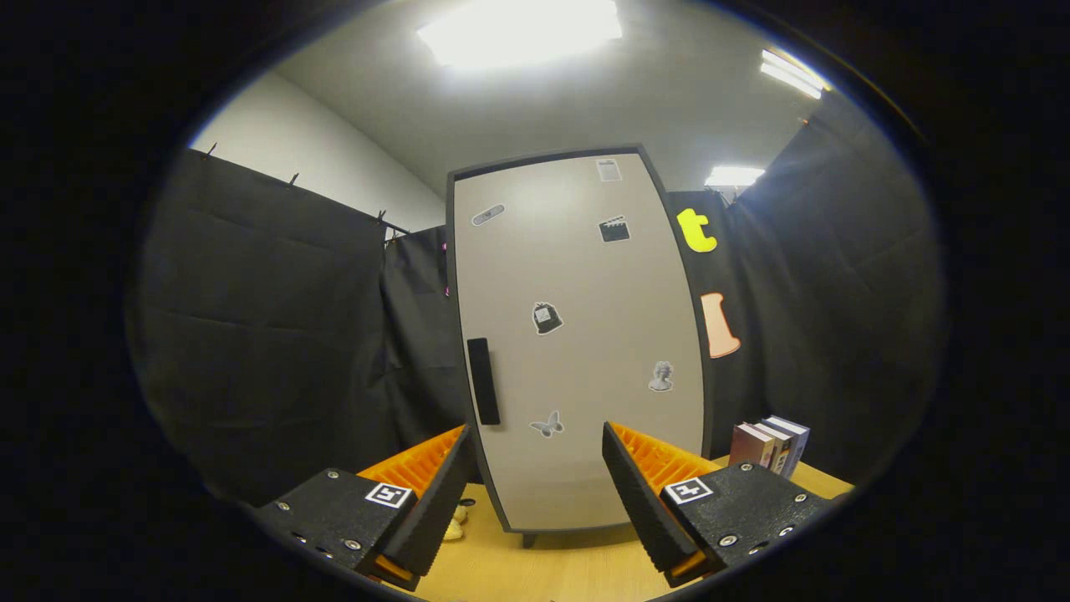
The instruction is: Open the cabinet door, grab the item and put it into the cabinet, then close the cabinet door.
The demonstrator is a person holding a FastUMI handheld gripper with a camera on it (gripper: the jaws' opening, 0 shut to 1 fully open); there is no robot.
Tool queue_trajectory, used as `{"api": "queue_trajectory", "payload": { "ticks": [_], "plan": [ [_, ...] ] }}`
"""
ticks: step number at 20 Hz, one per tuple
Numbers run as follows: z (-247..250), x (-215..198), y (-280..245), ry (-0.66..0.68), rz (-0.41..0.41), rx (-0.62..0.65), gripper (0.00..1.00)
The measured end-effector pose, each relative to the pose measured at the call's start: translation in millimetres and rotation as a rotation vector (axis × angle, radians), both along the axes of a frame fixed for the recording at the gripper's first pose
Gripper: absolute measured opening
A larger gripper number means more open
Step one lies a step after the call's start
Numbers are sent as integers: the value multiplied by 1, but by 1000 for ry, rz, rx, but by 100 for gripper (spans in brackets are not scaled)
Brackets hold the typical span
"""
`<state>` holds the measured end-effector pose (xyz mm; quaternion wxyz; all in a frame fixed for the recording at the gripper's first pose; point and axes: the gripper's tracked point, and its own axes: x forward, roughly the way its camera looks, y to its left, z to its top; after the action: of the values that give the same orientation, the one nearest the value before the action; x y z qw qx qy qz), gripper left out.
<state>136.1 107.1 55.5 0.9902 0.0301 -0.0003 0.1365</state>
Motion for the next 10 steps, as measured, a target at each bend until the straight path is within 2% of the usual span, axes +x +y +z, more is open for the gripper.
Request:
{"api": "queue_trajectory", "payload": {
  "ticks": [10],
  "plan": [
    [7,82,61,5,68,4,93]
  ]
}}
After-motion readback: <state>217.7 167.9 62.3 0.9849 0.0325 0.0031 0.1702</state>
